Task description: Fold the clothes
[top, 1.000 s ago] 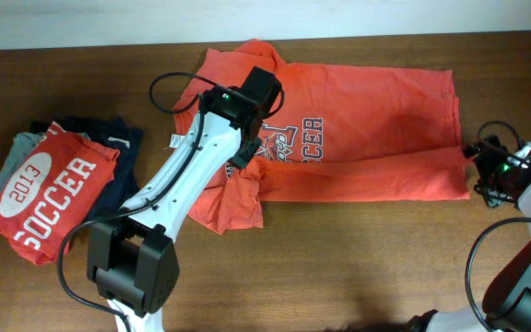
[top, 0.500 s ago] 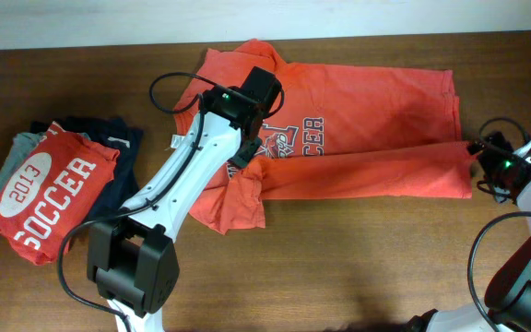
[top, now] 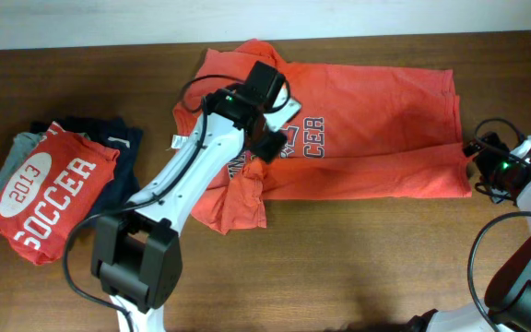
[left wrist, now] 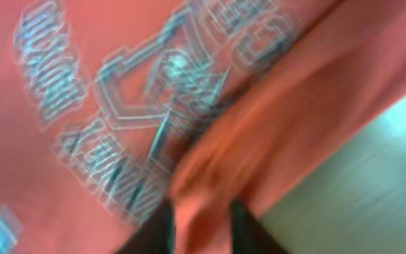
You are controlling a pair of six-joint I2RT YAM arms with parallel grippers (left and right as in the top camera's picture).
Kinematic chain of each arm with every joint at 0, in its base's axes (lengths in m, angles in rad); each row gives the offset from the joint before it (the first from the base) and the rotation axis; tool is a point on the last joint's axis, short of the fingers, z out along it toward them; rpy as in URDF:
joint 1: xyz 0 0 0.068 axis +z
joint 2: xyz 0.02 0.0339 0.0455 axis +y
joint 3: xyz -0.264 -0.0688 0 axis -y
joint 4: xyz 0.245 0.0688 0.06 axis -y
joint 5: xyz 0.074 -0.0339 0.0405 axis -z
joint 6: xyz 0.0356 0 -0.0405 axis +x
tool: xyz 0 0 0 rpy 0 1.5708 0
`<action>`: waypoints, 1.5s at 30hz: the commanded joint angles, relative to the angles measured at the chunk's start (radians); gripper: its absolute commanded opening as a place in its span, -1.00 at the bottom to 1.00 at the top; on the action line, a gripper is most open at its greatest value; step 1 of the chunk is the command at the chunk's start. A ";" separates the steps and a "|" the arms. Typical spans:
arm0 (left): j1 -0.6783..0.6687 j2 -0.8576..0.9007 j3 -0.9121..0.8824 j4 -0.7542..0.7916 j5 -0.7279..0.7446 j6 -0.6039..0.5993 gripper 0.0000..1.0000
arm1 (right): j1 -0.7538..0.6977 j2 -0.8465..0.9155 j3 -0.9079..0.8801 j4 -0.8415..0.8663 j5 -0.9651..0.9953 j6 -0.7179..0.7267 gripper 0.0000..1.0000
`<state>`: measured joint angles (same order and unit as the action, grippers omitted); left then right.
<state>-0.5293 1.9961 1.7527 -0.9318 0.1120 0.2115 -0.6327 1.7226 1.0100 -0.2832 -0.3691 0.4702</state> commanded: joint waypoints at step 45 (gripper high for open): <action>-0.069 0.214 0.159 -0.447 -0.080 -0.375 -0.40 | -0.003 0.002 0.012 -0.119 -0.375 -0.022 0.97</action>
<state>-0.5816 2.2169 1.9564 -1.3727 0.0978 -0.0959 -0.6327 1.7226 1.0103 -0.4065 -0.7258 0.4664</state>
